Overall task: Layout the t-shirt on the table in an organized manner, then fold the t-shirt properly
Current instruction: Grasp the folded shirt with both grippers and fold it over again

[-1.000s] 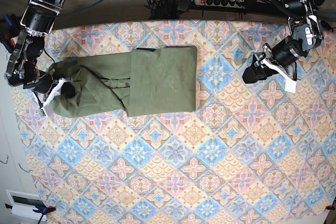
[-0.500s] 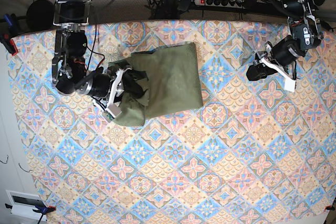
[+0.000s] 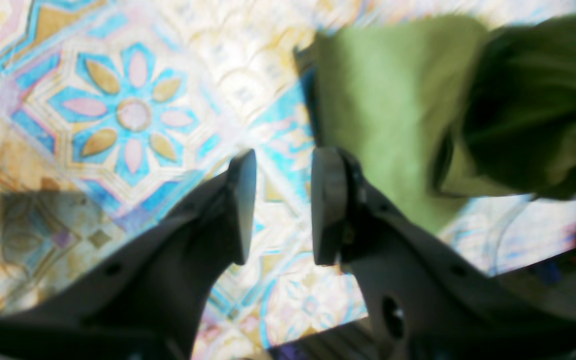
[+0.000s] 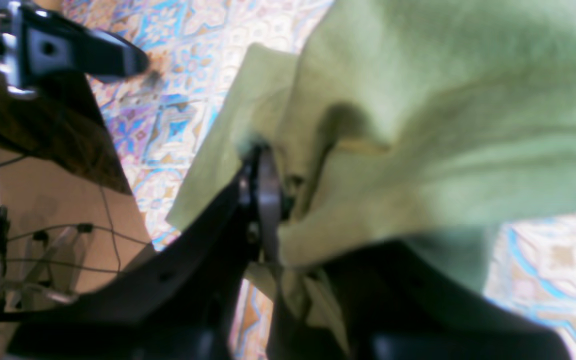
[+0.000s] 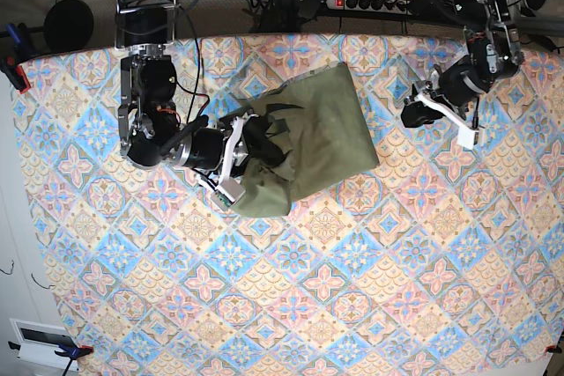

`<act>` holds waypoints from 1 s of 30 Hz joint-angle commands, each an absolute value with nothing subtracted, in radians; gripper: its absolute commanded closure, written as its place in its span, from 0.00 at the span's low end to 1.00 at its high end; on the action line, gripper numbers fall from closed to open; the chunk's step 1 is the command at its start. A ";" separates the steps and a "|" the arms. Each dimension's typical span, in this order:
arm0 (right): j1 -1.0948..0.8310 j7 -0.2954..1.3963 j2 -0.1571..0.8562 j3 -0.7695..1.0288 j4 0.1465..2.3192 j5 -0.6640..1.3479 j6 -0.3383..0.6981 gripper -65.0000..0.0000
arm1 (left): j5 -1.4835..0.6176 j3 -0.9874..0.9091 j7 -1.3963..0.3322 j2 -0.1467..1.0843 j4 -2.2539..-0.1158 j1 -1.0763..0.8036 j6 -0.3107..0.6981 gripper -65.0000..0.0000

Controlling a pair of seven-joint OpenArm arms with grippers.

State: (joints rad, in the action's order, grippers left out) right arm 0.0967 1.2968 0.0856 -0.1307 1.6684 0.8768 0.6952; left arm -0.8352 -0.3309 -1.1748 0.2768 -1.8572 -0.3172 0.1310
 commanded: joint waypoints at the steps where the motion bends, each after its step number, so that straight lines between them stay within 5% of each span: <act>1: 0.117 1.271 0.085 -0.140 1.684 0.906 0.698 0.98 | -0.839 -0.302 -1.159 0.277 -1.840 -0.294 0.137 0.74; 11: 0.117 1.271 0.044 -0.220 1.684 0.905 0.698 0.98 | -0.803 -0.262 -1.122 0.179 -1.461 -0.077 0.137 0.74; 18: 0.165 1.267 0.024 -0.338 1.673 0.700 0.698 0.97 | -0.802 -0.108 -1.020 0.176 -1.442 -0.054 0.139 0.74; 26: 0.216 1.208 0.024 -0.458 1.689 0.489 0.698 0.68 | -0.802 -0.110 -0.998 0.177 -1.440 -0.059 0.137 0.74; 30: 0.216 1.208 0.024 -0.484 1.764 0.487 0.698 0.65 | -0.802 -0.137 -0.998 0.194 -1.440 -0.061 0.137 0.74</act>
